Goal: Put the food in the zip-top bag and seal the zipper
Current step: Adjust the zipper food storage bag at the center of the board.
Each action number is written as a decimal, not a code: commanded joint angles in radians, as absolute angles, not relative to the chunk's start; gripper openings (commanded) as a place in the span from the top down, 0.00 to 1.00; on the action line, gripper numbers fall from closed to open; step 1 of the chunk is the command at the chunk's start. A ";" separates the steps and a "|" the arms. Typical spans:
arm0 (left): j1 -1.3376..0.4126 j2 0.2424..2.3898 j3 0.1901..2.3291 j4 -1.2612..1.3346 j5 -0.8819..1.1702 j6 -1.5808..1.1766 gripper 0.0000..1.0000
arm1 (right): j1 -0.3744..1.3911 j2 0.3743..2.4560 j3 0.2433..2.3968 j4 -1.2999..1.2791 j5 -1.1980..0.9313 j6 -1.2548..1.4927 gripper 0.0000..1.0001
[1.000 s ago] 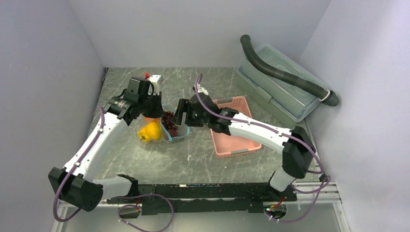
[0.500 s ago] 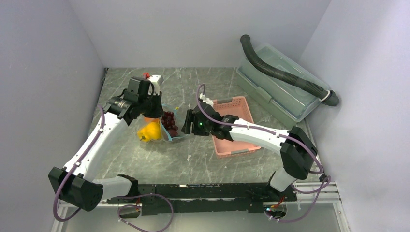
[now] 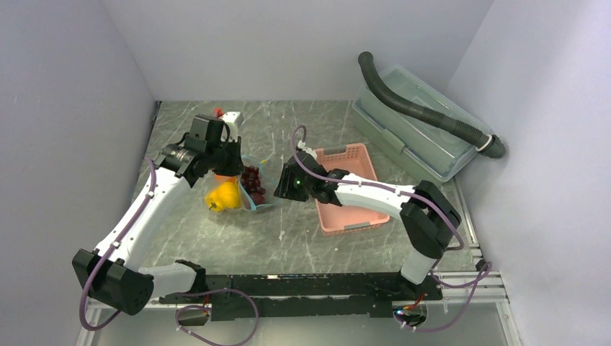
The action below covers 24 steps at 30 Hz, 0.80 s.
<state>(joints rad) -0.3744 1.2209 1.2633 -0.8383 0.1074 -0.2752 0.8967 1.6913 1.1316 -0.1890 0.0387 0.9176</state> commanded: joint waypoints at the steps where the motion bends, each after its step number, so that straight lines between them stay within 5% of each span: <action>1: -0.376 1.215 1.265 -0.818 0.109 -0.273 1.00 | 0.894 1.708 1.155 -0.121 0.007 0.943 0.57; 8: -0.376 1.212 1.266 -0.818 0.107 -0.272 1.00 | 0.894 1.720 1.167 -0.117 0.005 0.947 0.77; 12: -0.376 1.210 1.267 -0.822 0.102 -0.269 1.00 | 0.894 1.696 1.189 -0.142 0.010 0.933 1.00; 24: -0.379 1.191 1.280 -0.844 0.071 -0.276 1.00 | 0.894 1.575 1.226 -0.217 0.034 0.857 1.00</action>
<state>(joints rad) -0.3744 1.2209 1.2633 -0.8383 0.0811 -0.2752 0.8963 1.6547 1.1667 -0.1951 0.0181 0.9009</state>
